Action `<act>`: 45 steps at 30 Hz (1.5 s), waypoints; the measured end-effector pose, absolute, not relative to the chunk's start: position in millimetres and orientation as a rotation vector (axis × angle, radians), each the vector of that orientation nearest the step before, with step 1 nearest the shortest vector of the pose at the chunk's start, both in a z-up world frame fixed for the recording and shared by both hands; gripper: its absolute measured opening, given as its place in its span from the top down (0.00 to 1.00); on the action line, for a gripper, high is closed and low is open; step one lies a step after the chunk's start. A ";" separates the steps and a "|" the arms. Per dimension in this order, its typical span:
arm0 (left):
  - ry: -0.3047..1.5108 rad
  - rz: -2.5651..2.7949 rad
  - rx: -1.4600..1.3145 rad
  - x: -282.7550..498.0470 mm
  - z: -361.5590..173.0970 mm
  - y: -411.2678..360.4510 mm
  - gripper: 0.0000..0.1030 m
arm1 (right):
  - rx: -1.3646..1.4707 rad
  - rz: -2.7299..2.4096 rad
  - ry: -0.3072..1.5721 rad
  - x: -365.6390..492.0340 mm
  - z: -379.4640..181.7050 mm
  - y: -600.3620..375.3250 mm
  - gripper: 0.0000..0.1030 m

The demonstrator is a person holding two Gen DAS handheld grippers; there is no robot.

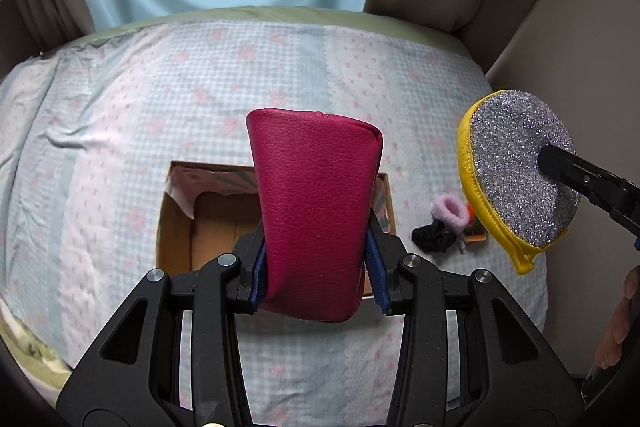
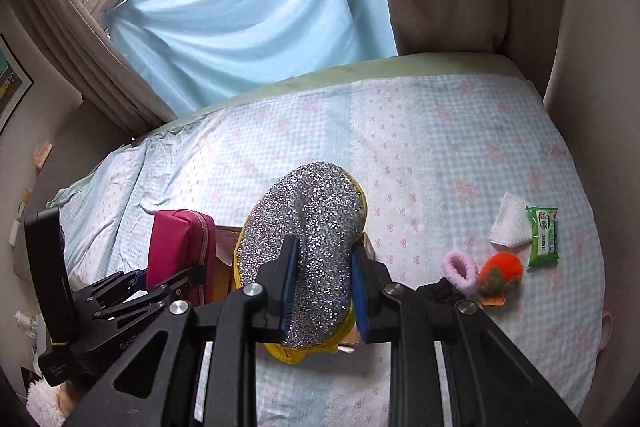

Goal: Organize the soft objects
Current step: 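Carry the pink pouch and glitter sponge into the cardboard box with both tools, then open both tools and withdraw them from the box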

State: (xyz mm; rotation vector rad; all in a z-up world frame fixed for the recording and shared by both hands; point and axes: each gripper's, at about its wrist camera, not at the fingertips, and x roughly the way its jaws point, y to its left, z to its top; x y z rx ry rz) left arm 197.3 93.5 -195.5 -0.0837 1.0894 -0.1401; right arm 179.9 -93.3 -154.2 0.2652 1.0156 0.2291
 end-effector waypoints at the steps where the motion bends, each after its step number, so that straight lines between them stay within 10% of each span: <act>1: 1.100 -0.145 -0.082 198.9 -200.2 104.7 0.64 | 0.262 0.219 1.028 180.9 -159.6 -82.2 0.78; 29: 1.523 -0.232 0.014 300.9 -409.8 183.3 0.62 | 0.030 0.213 1.374 251.9 -366.5 44.5 0.74; 31: 1.529 -0.241 0.031 305.1 -414.3 178.5 0.49 | 0.007 0.236 1.382 252.0 -375.4 44.7 0.57; 32: 1.529 -0.238 0.041 307.4 -415.9 176.3 0.25 | -0.011 0.249 1.373 251.0 -378.7 45.3 0.50; 35: 1.511 -0.237 0.044 313.9 -414.4 174.2 0.00 | -0.056 0.303 1.382 244.2 -388.4 42.4 0.03; 45: 1.493 -0.230 0.036 317.9 -408.1 171.9 0.00 | -0.098 0.347 1.318 226.2 -377.6 44.0 0.00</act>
